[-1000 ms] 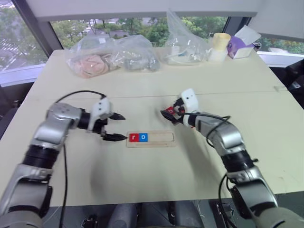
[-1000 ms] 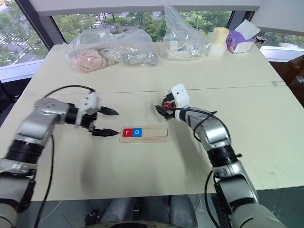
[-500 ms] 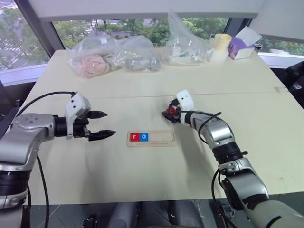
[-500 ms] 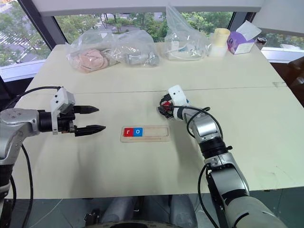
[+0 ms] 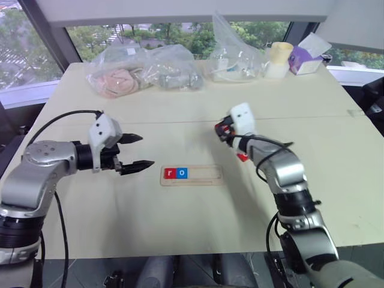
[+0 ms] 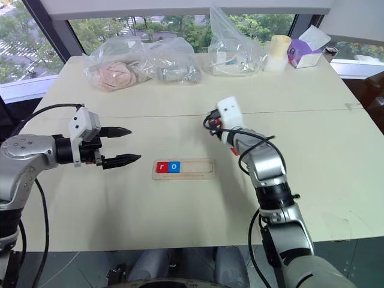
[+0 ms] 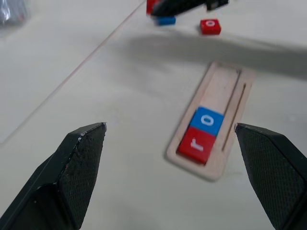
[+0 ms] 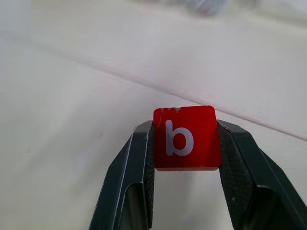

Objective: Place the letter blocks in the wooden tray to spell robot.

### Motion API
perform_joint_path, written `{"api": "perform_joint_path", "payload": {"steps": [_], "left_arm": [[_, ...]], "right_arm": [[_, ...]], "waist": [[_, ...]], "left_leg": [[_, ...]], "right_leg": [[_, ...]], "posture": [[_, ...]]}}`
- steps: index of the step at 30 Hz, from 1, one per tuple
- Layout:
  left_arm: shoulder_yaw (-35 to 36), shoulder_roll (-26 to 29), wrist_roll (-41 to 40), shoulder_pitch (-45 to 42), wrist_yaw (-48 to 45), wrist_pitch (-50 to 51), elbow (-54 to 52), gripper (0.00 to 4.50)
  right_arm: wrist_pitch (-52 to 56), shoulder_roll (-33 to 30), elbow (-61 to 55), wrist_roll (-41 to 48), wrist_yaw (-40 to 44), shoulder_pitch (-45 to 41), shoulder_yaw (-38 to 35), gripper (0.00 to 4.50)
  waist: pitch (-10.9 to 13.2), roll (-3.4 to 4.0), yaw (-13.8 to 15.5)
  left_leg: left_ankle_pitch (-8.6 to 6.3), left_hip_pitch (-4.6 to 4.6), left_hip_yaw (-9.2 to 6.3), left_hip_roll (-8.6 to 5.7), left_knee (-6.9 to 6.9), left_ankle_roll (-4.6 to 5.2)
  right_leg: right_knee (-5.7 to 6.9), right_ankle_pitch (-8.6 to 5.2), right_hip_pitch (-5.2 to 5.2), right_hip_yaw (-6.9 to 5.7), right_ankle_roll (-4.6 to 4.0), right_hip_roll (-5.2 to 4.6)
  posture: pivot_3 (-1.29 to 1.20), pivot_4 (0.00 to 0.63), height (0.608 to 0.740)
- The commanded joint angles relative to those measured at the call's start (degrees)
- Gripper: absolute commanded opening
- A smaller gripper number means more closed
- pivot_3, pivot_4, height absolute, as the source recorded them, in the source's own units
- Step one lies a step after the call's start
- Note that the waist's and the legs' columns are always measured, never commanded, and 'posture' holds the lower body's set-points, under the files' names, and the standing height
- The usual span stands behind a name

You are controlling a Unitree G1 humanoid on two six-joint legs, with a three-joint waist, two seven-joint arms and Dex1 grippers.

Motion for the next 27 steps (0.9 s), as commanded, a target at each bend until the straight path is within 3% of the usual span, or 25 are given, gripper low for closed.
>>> {"api": "perform_joint_path", "payload": {"steps": [1,8,20,21,22,24,26,27], "left_arm": [[0.36,1.16,0.01,0.25,-0.43,-2.02,-0.86,4.5],[-2.47,0.01,0.44,-1.82,-0.43,-3.82,1.46,4.5],[-7.46,-0.04,4.17,-5.86,-2.8,-9.31,7.44,4.5],[-7.66,0.19,4.68,-6.1,-2.98,-9.96,7.98,4.5],[-7.43,0.44,4.76,-6.4,-3.21,-10.11,8.61,4.5],[-6.97,0.71,4.74,-6.74,-3.58,-10.11,9.49,4.5],[-6.87,0.96,4.78,-6.63,-4.02,-10.06,9.7,4.5],[-6.89,1.01,4.81,-6.64,-4.17,-10.1,9.78,4.5]], "right_arm": [[14.58,1.72,-16.99,0.95,-4.01,7.08,-5.9,1.21],[35.82,11.82,-37.22,-1.96,-10.61,12.93,-12.12,1.21],[36.51,18.17,-35.75,-1.28,-12.13,17.3,-10.04,1.21],[36.51,18.12,-35.35,-1.47,-12.43,17.14,-9.94,2.23],[36.51,18.39,-35.1,-1.3,-12.38,16.91,-9.99,2.57],[36.51,18.51,-34.86,-1.04,-12.24,16.74,-10.26,3.75],[36.51,17.9,-34.99,-0.7,-11.68,16.85,-10.83,4.47],[36.51,17.73,-35.0,-0.61,-11.54,16.85,-10.97,4.47]], "waist": [[0.0,0.01,0.12],[0.0,0.04,-0.23],[0.0,0.05,-0.19],[0.0,0.05,-0.25],[0.0,0.05,-0.27],[0.0,0.05,-0.23],[0.0,0.05,-0.23],[0.0,0.05,-0.23]], "left_leg": [[0.0,-0.04,0.01,0.0,-0.03,0.0],[0.01,-0.04,0.11,0.09,0.08,0.0],[0.02,-0.04,0.22,0.15,0.05,-0.02],[0.02,-0.03,0.22,0.16,0.05,-0.02],[0.02,-0.03,0.22,0.16,0.05,-0.02],[0.02,-0.03,0.22,0.18,0.04,-0.02],[0.02,-0.03,0.22,0.18,0.04,-0.02],[0.02,-0.03,0.23,0.17,0.03,-0.02]], "right_leg": [[0.0,0.0,-0.06,0.03,-0.01,0.0],[0.03,0.06,-0.29,0.38,-0.2,0.29],[0.01,0.13,-0.38,0.57,-0.28,0.43],[0.01,0.12,-0.39,0.57,-0.29,0.44],[0.01,0.12,-0.4,0.57,-0.29,0.45],[0.01,0.13,-0.41,0.57,-0.29,0.46],[0.01,0.13,-0.41,0.57,-0.29,0.46],[0.01,0.13,-0.41,0.57,-0.28,0.46]], "posture": [[0.0,0.15,0.74],[0.0,0.15,0.74],[0.0,0.15,0.74],[0.0,0.15,0.74],[0.0,0.15,0.74],[0.0,0.15,0.74],[0.0,0.15,0.74],[0.0,0.15,0.74]]}}
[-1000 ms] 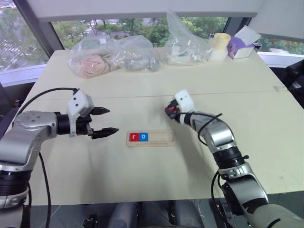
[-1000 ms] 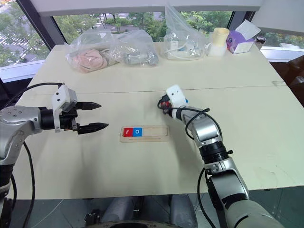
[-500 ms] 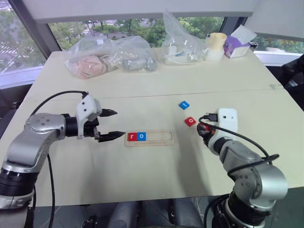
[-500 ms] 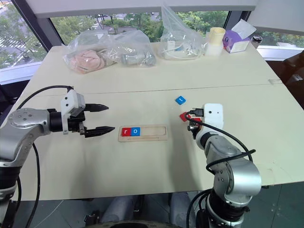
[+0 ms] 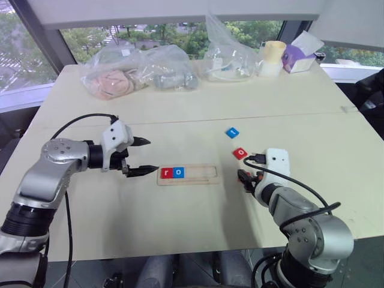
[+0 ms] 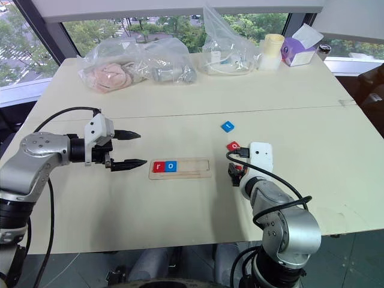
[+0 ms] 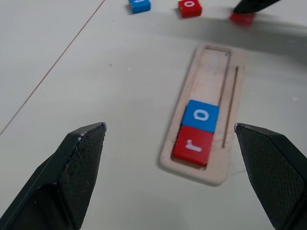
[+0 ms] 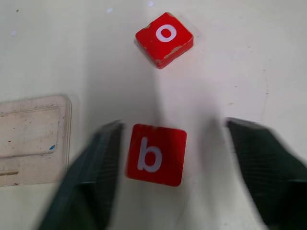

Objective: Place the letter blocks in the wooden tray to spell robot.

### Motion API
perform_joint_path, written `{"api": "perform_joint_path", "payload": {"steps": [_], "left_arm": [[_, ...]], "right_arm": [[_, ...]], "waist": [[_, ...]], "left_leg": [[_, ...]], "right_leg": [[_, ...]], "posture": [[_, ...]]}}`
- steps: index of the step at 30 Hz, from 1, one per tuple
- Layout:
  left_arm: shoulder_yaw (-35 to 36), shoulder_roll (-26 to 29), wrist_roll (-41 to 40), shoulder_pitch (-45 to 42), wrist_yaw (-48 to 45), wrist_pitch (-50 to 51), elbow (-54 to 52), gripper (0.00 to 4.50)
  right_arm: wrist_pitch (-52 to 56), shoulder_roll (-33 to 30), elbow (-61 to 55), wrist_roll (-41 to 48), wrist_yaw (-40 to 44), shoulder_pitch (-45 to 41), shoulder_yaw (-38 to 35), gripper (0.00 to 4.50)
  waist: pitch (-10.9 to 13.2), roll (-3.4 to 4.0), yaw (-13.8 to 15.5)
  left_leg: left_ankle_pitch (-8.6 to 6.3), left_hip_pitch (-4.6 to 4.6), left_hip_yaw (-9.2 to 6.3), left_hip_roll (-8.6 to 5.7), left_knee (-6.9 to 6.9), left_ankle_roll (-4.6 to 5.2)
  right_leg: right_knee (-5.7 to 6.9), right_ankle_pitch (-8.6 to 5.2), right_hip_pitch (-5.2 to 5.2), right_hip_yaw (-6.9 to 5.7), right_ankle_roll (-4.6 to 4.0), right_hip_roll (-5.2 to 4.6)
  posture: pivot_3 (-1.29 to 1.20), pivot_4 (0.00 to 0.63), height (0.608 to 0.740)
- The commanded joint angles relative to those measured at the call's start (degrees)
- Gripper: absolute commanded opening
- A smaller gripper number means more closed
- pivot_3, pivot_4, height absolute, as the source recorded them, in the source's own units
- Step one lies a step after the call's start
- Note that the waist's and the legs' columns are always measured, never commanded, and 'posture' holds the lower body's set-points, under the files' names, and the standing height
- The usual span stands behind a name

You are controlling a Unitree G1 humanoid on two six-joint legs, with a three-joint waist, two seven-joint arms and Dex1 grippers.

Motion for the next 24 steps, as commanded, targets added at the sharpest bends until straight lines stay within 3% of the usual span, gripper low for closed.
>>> {"api": "perform_joint_path", "payload": {"steps": [1,5,7,10,12,14,19,24], "left_arm": [[0.83,0.84,-0.05,-0.45,-0.68,-0.6,-0.42,4.5],[1.05,0.84,-2.37,-0.49,-1.98,2.34,-1.8,4.5],[1.04,1.13,-3.74,-0.82,-3.15,4.05,-2.61,4.5],[0.49,2.52,-4.69,-0.9,-5.31,5.38,-4.52,4.5],[-0.06,3.34,-3.4,-0.36,-5.82,3.67,-5.63,4.5],[-0.3,4.24,-1.68,0.47,-5.55,1.78,-6.91,4.5],[2.92,5.58,-7.69,5.93,-3.81,10.23,-16.03,4.5],[5.58,9.13,-8.41,12.35,-2.42,12.41,-20.56,4.5]], "right_arm": [[0.41,-0.26,-1.35,1.36,1.54,-0.62,-1.36,4.47],[-13.58,-19.34,1.95,13.09,24.49,-3.64,-8.27,4.47],[-23.12,-29.79,4.28,17.81,38.88,0.98,-8.03,4.47],[-42.09,-45.6,14.33,15.36,56.42,9.69,-4.1,4.47],[-51.74,-51.42,21.7,12.67,61.85,11.51,-1.48,4.47],[-58.67,-53.89,28.74,11.72,65.09,9.85,0.66,4.47],[-71.43,-52.05,42.73,8.57,68.31,2.62,7.49,4.47],[-76.46,-51.33,48.78,7.19,70.64,-1.3,11.62,4.47]], "waist": [[0.0,0.0,0.01],[0.05,0.05,0.07],[0.06,0.02,0.26],[0.04,-0.11,0.21],[0.06,-0.13,-0.04],[0.08,-0.15,-0.42],[0.12,-0.2,-0.18],[0.16,-0.21,0.46]], "left_leg": [[0.0,0.0,0.0,-0.01,-0.01,0.0],[0.0,-0.02,0.14,-0.04,0.06,0.01],[-0.01,-0.02,0.13,-0.03,0.11,0.02],[-0.14,0.05,0.08,0.02,0.1,0.22],[-0.21,0.06,0.14,-0.01,0.12,0.32],[-0.22,0.1,0.31,-0.02,0.14,0.33],[-0.21,0.16,0.44,0.16,0.23,0.33],[-0.21,0.06,0.35,0.2,0.21,0.32]], "right_leg": [[0.0,0.0,0.0,0.01,0.0,0.0],[-0.05,0.03,0.03,0.06,0.07,-0.04],[-0.19,0.07,0.16,0.04,0.18,-0.02],[-0.3,-0.11,0.43,-0.14,0.51,-0.02],[-0.31,-0.07,0.44,-0.11,0.45,-0.07],[-0.31,-0.06,0.43,0.0,0.45,-0.13],[-0.29,-0.06,0.42,0.14,0.09,-0.13],[-0.3,-0.05,0.33,0.18,0.05,-0.03]], "posture": [[0.0,0.15,0.74],[0.0,0.15,0.74],[0.0,0.15,0.74],[0.0,0.15,0.74],[0.0,0.15,0.74],[0.0,0.15,0.74],[0.0,0.15,0.74],[0.0,0.15,0.74]]}}
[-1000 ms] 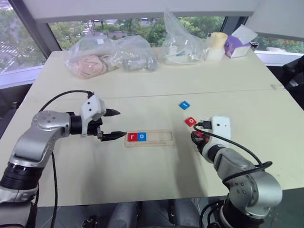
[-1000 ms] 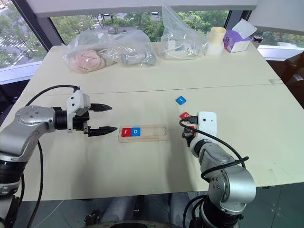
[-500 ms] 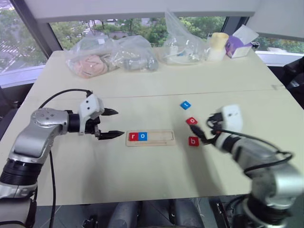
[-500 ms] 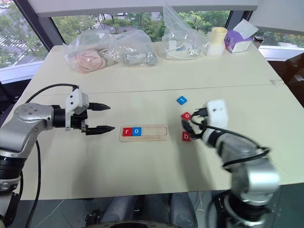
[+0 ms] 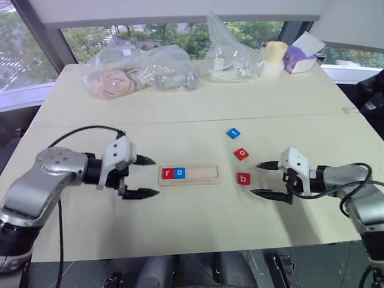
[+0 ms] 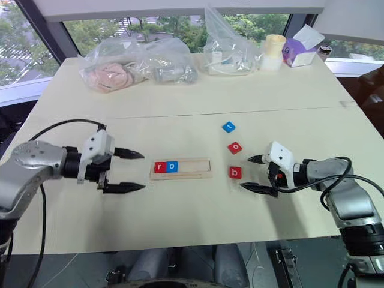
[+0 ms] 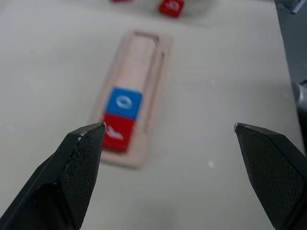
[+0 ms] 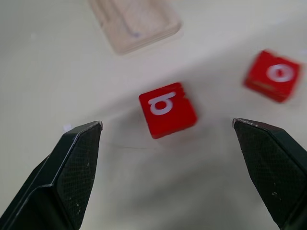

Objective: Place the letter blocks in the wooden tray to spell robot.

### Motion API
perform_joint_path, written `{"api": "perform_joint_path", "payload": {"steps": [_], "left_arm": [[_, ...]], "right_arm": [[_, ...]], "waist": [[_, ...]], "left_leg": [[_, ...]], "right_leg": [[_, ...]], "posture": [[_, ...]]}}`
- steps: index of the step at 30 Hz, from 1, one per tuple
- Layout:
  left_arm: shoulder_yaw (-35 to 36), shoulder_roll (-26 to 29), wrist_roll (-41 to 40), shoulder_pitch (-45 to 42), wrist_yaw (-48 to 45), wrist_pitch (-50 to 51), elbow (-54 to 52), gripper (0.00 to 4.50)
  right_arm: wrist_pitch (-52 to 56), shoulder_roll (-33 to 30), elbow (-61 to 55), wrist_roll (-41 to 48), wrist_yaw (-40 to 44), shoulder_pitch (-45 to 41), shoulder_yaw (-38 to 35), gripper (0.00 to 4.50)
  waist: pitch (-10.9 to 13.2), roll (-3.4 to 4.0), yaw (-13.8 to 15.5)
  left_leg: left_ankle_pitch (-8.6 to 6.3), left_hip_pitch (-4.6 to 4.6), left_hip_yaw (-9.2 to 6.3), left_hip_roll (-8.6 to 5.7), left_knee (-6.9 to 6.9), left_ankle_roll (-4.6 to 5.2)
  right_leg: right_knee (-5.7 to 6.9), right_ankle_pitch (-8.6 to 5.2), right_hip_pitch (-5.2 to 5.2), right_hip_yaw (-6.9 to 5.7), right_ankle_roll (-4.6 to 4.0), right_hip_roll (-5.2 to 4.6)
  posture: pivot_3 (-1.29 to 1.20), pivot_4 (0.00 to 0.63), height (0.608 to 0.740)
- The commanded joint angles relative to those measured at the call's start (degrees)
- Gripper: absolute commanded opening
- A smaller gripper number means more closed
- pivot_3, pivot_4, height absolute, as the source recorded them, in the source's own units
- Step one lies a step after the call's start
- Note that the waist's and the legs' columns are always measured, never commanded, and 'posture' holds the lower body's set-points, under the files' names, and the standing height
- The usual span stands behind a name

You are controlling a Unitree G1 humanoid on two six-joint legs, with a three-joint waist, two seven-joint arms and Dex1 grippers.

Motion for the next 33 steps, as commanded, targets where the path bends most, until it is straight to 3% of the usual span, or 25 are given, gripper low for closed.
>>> {"api": "perform_joint_path", "payload": {"steps": [1,8,11,16,22,28,33], "left_arm": [[4.68,0.74,-2.17,1.37,2.06,1.49,-3.12,4.5],[5.94,0.92,-2.89,4.48,4.59,1.37,-5.68,4.5],[5.65,0.87,-2.14,5.28,5.39,0.37,-5.42,4.5],[4.81,0.53,-1.62,5.63,6.0,-0.66,-4.71,4.5],[4.17,3.13,3.2,10.24,3.42,-7.18,0.73,4.5],[7.41,1.1,-0.23,6.82,5.65,-3.91,1.85,4.5],[7.72,0.69,0.29,7.94,6.21,-4.23,1.59,4.5]], "right_arm": [[-3.19,0.25,1.82,-0.11,1.6,-2.19,0.97,4.47],[-7.07,2.18,6.46,-2.07,1.69,-4.55,4.08,4.47],[-7.83,2.36,7.59,-2.31,1.41,-4.63,3.7,3.69],[-7.51,2.86,7.9,-2.3,0.55,-5.08,3.76,1.17],[7.94,8.31,-0.51,4.46,-2.91,-11.62,4.24,1.1],[17.6,16.1,-6.53,0.46,-7.89,-22.06,15.3,1.1],[18.01,18.47,-4.69,-2.88,-9.23,-26.01,20.5,1.1]], "waist": [[0.0,0.0,0.15],[0.0,0.0,-0.04],[0.0,0.0,-0.11],[0.0,0.01,-0.07],[0.02,0.04,-0.54],[0.01,0.0,-0.17],[0.01,0.0,-0.13]], "left_leg": [[0.0,-0.01,0.0,-0.01,0.0,0.0],[0.0,0.01,0.01,-0.01,0.03,-0.02],[0.0,0.01,0.0,0.01,0.01,-0.02],[0.0,0.01,0.01,0.01,0.01,-0.02],[0.0,0.0,0.16,0.11,-0.08,-0.03],[0.03,-0.05,0.13,0.37,-0.03,-0.09],[0.0,-0.07,0.17,0.3,-0.06,-0.18]], "right_leg": [[0.0,0.0,-0.01,0.0,0.0,0.0],[0.0,0.01,0.0,0.01,-0.05,-0.02],[0.01,0.02,-0.03,0.01,-0.06,0.0],[0.01,0.02,-0.02,0.01,-0.06,0.01],[0.06,0.12,-0.25,0.11,-0.23,0.06],[0.06,0.22,-0.32,0.11,-0.39,0.29],[0.04,0.32,-0.34,0.08,-0.21,0.32]], "posture": [[0.0,0.15,0.74],[0.0,0.15,0.74],[0.0,0.15,0.74],[0.0,0.15,0.74],[0.0,0.15,0.74],[0.0,0.15,0.74],[0.0,0.15,0.74]]}}
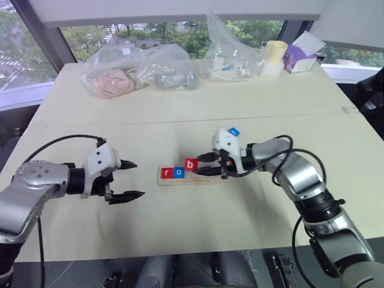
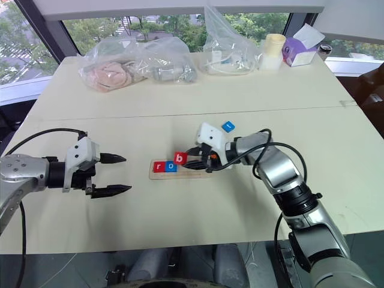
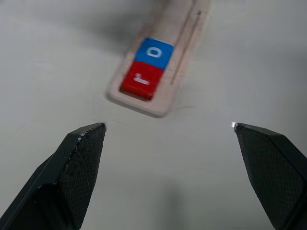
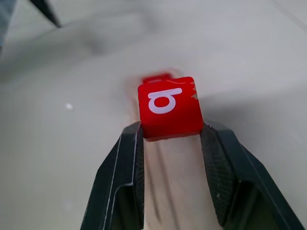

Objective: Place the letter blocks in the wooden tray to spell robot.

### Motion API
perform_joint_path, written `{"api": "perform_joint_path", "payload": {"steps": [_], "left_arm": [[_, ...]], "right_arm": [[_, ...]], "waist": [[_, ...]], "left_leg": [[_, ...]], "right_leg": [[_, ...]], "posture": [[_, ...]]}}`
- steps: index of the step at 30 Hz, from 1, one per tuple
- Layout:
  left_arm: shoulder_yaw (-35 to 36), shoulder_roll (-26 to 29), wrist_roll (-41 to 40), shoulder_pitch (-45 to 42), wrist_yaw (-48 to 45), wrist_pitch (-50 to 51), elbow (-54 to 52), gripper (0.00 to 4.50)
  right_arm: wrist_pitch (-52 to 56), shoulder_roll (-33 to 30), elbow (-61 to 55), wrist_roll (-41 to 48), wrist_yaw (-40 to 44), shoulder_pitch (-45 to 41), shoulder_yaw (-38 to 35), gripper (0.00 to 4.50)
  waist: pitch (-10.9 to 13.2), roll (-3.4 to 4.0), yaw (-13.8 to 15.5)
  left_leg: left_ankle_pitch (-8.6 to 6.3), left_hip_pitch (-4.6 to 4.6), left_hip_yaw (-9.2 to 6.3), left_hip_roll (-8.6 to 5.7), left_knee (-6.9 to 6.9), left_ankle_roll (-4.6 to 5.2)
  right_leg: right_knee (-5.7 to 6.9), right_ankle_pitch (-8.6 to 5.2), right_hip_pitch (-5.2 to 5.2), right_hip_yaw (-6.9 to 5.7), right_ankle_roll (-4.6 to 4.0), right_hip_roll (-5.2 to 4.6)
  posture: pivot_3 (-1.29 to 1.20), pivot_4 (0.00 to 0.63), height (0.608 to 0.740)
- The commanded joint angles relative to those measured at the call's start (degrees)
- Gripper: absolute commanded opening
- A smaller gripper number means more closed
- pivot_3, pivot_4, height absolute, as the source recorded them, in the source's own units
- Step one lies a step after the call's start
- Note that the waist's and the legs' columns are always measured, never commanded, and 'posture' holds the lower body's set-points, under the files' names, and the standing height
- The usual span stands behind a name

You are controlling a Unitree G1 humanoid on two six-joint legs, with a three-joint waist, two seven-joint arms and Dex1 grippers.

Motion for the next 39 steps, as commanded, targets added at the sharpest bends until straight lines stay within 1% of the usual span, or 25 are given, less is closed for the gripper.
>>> {"api": "perform_joint_path", "payload": {"steps": [1,3,10,28,29,31,33,34,36,39], "left_arm": [[1.61,-0.22,-0.49,0.51,0.84,-0.12,-0.93,4.5],[1.53,-0.51,-0.09,1.42,1.68,-0.31,-1.39,4.5],[1.27,-1.05,0.03,3.17,2.89,-0.6,-2.3,4.5],[0.4,-1.99,0.3,1.78,4.13,-0.57,-1.26,4.5],[0.35,-2.01,0.31,1.7,4.17,-0.6,-1.2,4.5],[0.16,-2.1,0.32,1.46,4.36,-0.59,-1.18,4.5],[0.01,-2.29,0.28,1.13,4.66,-0.51,-1.14,4.5],[-0.05,-2.4,0.33,0.99,4.77,-0.48,-1.06,4.5],[-0.13,-2.55,0.51,0.82,4.82,-0.51,-0.84,4.5],[-0.17,-2.71,0.51,0.73,5.08,-0.35,-1.0,4.5]], "right_arm": [[-1.0,0.46,1.51,-3.08,-0.91,-2.68,2.54,1.1],[-2.92,0.57,3.76,-5.18,-1.05,-3.38,4.24,1.1],[-6.01,0.98,7.53,-8.07,-0.62,-4.03,5.84,1.1],[-6.96,2.67,8.26,-9.67,-0.44,-2.92,6.39,1.1],[-7.07,2.74,8.39,-9.75,-0.44,-2.95,6.42,2.17],[-8.06,2.83,8.96,-10.56,-0.8,-3.17,6.55,3.05],[-9.73,2.85,9.65,-11.35,-1.01,-3.73,6.34,4.18],[-10.12,2.98,9.9,-11.23,-0.99,-4.1,5.83,4.46],[-11.9,3.21,10.35,-11.08,-1.17,-4.83,4.66,4.46],[-11.63,3.46,10.46,-9.7,-2.23,-6.19,1.64,4.46]], "waist": [[0.0,0.0,-0.08],[0.0,0.0,-0.12],[0.0,0.0,-0.22],[0.0,0.0,-0.23],[0.0,0.0,-0.24],[0.0,0.0,-0.24],[0.0,0.0,-0.24],[0.0,-0.01,-0.24],[0.0,-0.01,-0.25],[0.0,-0.01,-0.28]], "left_leg": [[-0.01,-0.01,0.05,0.0,0.01,-0.02],[-0.01,-0.01,0.07,0.0,0.02,-0.02],[0.01,0.0,0.06,0.05,0.0,-0.05],[0.02,0.0,0.06,0.06,0.0,-0.07],[0.02,0.0,0.06,0.06,0.0,-0.07],[0.02,0.0,0.06,0.06,0.0,-0.07],[0.02,0.0,0.07,0.06,0.01,-0.08],[0.02,0.0,0.07,0.06,0.0,-0.08],[0.03,0.0,0.07,0.06,0.01,-0.09],[0.04,0.0,0.07,0.06,0.01,-0.1]], "right_leg": [[-0.01,0.0,-0.02,0.01,0.0,-0.01],[-0.01,0.0,-0.02,0.0,0.0,0.0],[0.04,0.02,-0.09,0.01,0.01,0.06],[0.05,0.04,-0.09,0.0,0.03,0.09],[0.05,0.04,-0.09,0.0,0.03,0.09],[0.05,0.04,-0.09,0.0,0.03,0.09],[0.06,0.04,-0.09,0.0,0.03,0.09],[0.06,0.04,-0.09,0.0,0.03,0.09],[0.06,0.05,-0.09,0.0,0.03,0.1],[0.06,0.05,-0.09,0.0,0.04,0.1]], "posture": [[0.0,0.15,0.74],[0.0,0.15,0.74],[0.0,0.15,0.74],[0.0,0.15,0.74],[0.0,0.15,0.74],[0.0,0.15,0.74],[0.0,0.15,0.74],[0.0,0.15,0.74],[0.0,0.15,0.74],[0.0,0.15,0.74]]}}
